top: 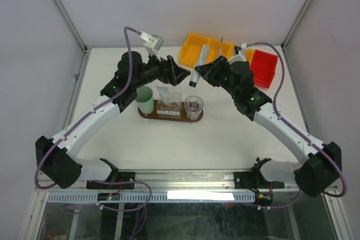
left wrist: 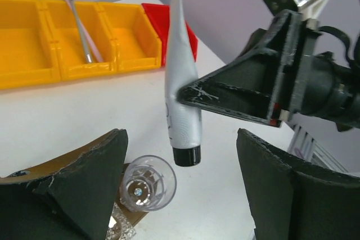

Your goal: Prepare toiletry sets of a toothbrush and toothpaste on the tray

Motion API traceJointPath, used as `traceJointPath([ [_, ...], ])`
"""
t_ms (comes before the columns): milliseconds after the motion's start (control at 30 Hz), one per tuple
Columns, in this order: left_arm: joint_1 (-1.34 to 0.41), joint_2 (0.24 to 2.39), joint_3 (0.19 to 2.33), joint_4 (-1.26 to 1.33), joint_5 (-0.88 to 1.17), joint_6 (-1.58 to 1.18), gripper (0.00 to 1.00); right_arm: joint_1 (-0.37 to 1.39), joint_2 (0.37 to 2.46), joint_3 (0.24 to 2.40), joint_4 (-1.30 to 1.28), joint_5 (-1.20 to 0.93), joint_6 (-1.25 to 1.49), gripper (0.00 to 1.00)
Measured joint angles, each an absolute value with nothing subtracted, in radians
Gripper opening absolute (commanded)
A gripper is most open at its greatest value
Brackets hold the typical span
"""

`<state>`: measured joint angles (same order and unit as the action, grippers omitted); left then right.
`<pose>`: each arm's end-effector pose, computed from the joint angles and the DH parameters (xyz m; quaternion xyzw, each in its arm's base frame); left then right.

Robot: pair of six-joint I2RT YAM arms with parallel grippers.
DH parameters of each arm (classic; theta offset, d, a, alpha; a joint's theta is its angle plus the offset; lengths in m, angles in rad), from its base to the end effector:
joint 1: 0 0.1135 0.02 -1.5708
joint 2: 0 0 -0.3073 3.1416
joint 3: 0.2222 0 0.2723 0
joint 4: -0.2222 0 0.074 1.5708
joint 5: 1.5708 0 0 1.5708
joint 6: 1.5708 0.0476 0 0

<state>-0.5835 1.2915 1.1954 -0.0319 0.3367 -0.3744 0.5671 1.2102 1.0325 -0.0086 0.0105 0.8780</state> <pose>0.2612 -0.1913 0.4280 0.1873 0.7247 -0.4117 0.5199 0.2559 0.1624 0.3906 0.1225 0.7600 0.4190 0.4814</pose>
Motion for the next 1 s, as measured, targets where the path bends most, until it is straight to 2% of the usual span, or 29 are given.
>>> traceJointPath([
  [200,-0.629,1.37,1.243,-0.124,0.29,-0.33,0.79,0.603,1.231,1.032,0.025,0.081,0.915,0.3],
  [333,-0.665,1.397,1.252,-0.158,0.289,-0.316,0.64,0.606,1.241,1.032,0.033,0.108,0.927,0.3],
  [400,-0.682,1.4,1.253,-0.167,0.287,-0.304,0.6,0.606,1.242,1.032,0.033,0.12,0.931,0.3],
  [633,-0.701,1.413,1.274,-0.193,0.261,-0.291,0.57,0.606,1.242,1.032,0.034,0.134,0.941,0.3],
  [900,-0.702,1.43,1.287,-0.221,0.228,-0.276,0.7,0.611,1.241,1.032,0.045,0.138,0.951,0.3],
  [1000,-0.708,1.463,1.306,-0.224,0.21,-0.275,0.6,0.617,1.24,1.032,0.054,0.138,0.953,0.3],
])
